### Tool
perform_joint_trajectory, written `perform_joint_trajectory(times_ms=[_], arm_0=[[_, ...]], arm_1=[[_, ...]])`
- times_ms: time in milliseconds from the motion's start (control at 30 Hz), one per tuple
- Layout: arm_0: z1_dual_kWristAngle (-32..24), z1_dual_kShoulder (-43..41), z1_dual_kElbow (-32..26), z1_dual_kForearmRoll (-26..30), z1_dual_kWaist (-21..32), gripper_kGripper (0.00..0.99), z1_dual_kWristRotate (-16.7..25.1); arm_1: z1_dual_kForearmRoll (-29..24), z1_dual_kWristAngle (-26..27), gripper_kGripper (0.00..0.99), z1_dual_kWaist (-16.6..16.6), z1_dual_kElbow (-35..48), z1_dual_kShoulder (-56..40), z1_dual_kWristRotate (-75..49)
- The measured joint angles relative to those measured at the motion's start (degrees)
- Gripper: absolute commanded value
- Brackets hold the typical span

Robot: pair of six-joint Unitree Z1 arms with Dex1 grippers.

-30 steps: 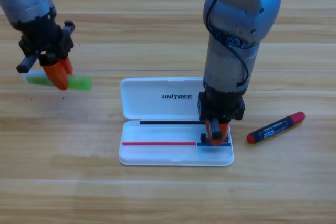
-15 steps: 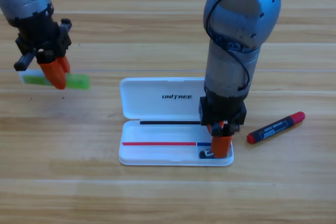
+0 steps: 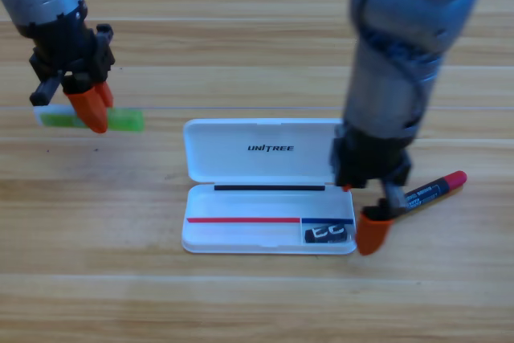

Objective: Clean up eraser and pencils

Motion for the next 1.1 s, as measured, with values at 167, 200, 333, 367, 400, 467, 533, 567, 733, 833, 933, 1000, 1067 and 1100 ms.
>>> perform_joint_trajectory(times_ms=[167, 200, 333, 367, 400, 467, 533, 567, 733, 833, 933, 1000, 1067, 1100], arm_0=[[-0.2, -1.1, -0.7, 0.3, -2.3, 0.074, -2.8], [-0.7, -1.7, -0.7, 0.9, -2.7, 0.074, -3.0], [-5.3, -3.7, -0.8, 4.5, -3.9, 0.072, -2.7], [-6.5, -4.1, -0.7, 4.9, -4.2, 0.074, -1.9], [-7.5, -4.6, -0.6, 5.2, -4.5, 0.074, -0.7], [-8.1, -5.3, -0.3, 5.2, -5.2, 0.074, 0.2], [-8.1, -5.5, -0.2, 5.2, -6.0, 0.074, 0.4], [-8.1, -5.5, -0.2, 5.2, -6.6, 0.074, 0.4], [-6.8, -4.7, -0.4, 4.4, -10.6, 0.074, 0.4], [-5.9, -3.1, -0.9, 3.6, -12.7, 0.074, 0.5], [-5.8, -0.8, -1.3, 3.1, -14.6, 0.074, 1.0], [-5.6, 0.6, -1.3, 2.7, -15.8, 0.074, 1.4], [-4.8, 1.8, -1.7, 2.0, -16.8, 0.074, 1.4], [-4.2, 2.8, -2.9, 1.8, -17.4, 0.072, 1.1]], arm_1=[[0.0, 1.5, 0.904, 0.0, 10.5, -10.6, -2.9], [0.0, 1.5, 0.904, -0.1, 12.4, -12.3, -4.1], [0.0, 1.4, 0.902, -1.3, 18.2, -15.2, -11.1], [0.0, 1.2, 0.902, -2.1, 19.1, -15.2, -12.8], [0.0, 1.1, 0.902, -3.0, 19.6, -15.0, -13.9], [-0.6, 0.8, 0.904, -4.9, 19.8, -14.2, -16.2], [-3.6, 0.5, 0.904, -6.7, 19.9, -13.1, -17.2], [-5.4, 0.4, 0.904, -7.6, 20.0, -12.5, -18.0], [-10.7, -1.3, 0.988, -10.5, 19.9, -9.0, -21.0], [-13.0, -1.4, 0.990, -11.9, 19.9, -7.3, -21.5], [-14.7, -1.4, 0.990, -12.9, 19.5, -5.9, -23.5], [-15.1, -1.4, 0.990, -13.4, 19.1, -4.9, -24.3], [-15.3, -1.4, 0.990, -13.7, 18.7, -4.4, -24.4], [-15.3, -1.4, 0.990, -13.9, 18.4, -4.0, -24.6]])
